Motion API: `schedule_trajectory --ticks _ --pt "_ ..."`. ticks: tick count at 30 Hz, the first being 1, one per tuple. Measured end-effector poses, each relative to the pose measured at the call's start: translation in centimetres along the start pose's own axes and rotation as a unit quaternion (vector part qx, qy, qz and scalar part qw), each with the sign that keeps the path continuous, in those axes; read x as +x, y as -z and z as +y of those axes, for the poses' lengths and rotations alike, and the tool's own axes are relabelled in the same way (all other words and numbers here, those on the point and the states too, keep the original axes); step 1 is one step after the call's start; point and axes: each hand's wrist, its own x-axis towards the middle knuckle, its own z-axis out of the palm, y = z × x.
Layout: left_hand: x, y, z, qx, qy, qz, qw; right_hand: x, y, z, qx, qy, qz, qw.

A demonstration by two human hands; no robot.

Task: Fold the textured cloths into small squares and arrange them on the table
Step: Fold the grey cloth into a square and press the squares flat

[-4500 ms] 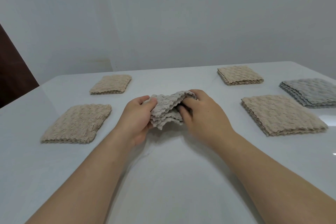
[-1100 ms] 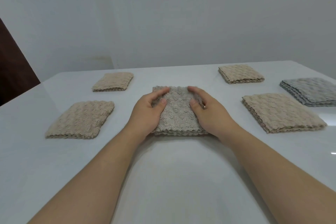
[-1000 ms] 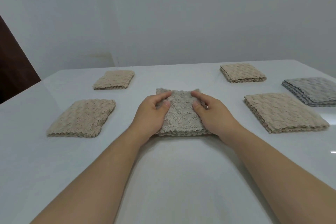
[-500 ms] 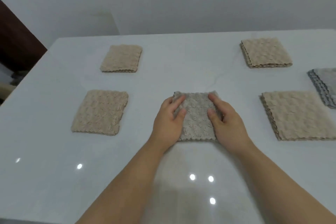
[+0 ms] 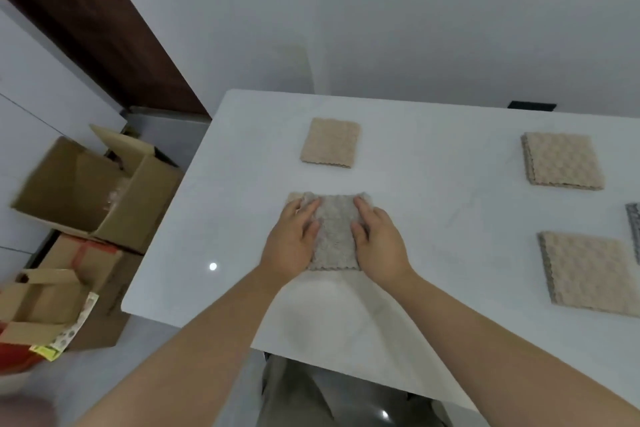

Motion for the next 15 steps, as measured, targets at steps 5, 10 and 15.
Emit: schedule_trajectory --ticks 5,10,15 --pt "4.9 7.6 -10.5 0.009 -0.004 0.019 1.0 7.2 -9.9 -6.6 -0.001 0.014 -0.009 1.0" --pt "12.0 13.0 -20.7 0.038 -0.018 -0.017 0.999 14.4 -19.8 -11.5 -0.012 -0.044 -0.009 0.999" --pt "17.5 15.1 -26.7 0.058 -0.05 -0.053 0.996 19.6 -25.6 -13.3 -0.04 -0.092 0.001 0.995"
